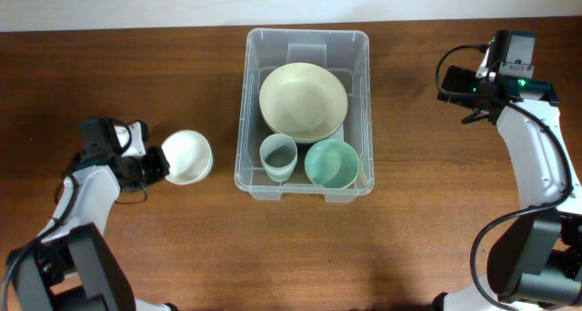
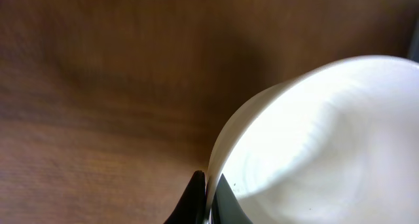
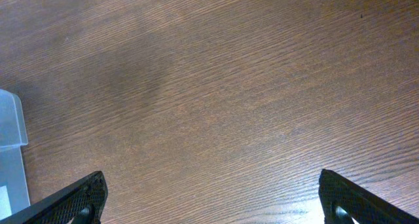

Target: Pack container

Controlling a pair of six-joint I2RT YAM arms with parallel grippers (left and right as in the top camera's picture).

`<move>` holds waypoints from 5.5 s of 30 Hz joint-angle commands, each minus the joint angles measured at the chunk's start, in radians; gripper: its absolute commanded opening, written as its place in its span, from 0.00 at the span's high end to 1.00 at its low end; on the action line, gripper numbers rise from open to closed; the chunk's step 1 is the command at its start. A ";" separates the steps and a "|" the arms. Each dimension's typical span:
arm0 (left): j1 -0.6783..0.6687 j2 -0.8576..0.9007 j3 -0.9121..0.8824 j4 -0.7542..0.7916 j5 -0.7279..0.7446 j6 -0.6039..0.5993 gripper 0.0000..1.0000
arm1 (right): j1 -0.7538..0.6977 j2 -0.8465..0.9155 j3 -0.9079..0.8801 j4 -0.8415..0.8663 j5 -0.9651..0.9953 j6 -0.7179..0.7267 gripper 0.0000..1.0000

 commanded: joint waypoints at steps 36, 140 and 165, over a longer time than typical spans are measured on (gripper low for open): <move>-0.964 -0.257 0.143 0.164 -0.335 -0.157 0.99 | -0.003 -0.024 0.011 0.003 0.010 0.008 0.01; -0.689 -0.116 0.361 0.100 -0.797 0.001 0.01 | -0.003 -0.024 0.011 0.003 0.010 0.008 0.01; -0.689 -0.116 0.361 0.100 -0.797 0.001 0.00 | -0.003 -0.024 0.011 0.003 0.010 0.008 0.01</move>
